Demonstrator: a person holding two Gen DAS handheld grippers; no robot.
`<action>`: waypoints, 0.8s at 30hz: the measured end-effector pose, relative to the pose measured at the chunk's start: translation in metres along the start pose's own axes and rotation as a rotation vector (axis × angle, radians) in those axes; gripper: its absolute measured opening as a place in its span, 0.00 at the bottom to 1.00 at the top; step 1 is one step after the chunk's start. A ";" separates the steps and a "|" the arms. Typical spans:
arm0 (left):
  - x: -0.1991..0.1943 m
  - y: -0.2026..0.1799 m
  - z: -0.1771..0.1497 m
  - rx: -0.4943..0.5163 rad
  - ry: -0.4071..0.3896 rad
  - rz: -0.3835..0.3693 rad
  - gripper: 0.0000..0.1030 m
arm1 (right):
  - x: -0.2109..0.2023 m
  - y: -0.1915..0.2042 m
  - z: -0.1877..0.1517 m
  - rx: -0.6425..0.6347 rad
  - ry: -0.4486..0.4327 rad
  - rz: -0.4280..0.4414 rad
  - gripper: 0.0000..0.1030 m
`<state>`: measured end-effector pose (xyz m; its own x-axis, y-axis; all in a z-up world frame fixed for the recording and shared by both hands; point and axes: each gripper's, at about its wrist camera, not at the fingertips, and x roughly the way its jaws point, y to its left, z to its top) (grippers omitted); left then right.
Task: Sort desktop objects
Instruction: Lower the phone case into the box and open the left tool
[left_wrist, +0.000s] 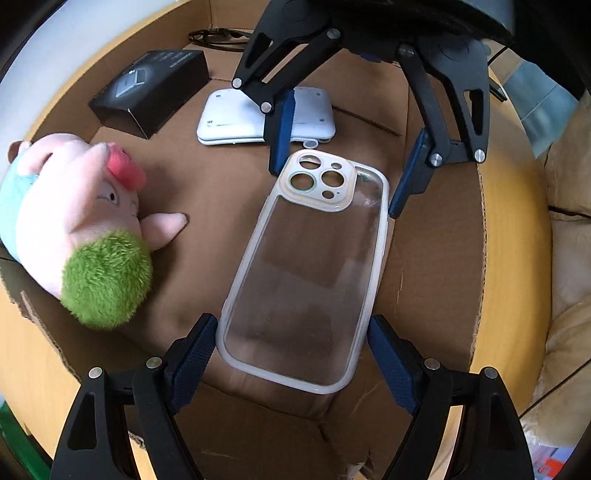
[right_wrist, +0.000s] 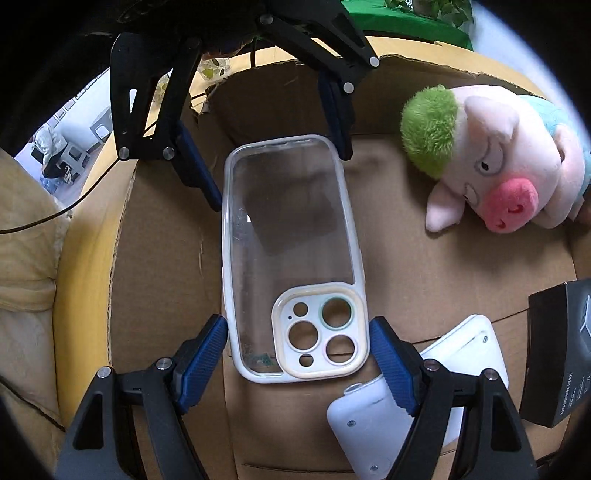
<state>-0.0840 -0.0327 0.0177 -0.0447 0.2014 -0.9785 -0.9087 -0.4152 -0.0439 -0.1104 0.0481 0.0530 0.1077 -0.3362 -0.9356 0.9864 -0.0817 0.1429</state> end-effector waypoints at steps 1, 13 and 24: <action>-0.002 -0.002 0.000 -0.003 0.002 0.015 0.84 | -0.002 0.004 0.001 -0.008 -0.001 -0.027 0.77; -0.127 -0.065 -0.032 -0.167 -0.366 0.226 1.00 | -0.139 0.079 -0.026 0.115 -0.270 -0.331 0.80; -0.164 -0.109 -0.093 -0.901 -0.882 0.472 1.00 | -0.182 0.128 -0.130 0.763 -0.704 -0.628 0.84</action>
<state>0.0608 -0.1034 0.1646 -0.8352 0.2366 -0.4965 -0.1608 -0.9684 -0.1909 0.0121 0.2204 0.1995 -0.6881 -0.4569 -0.5637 0.4901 -0.8655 0.1032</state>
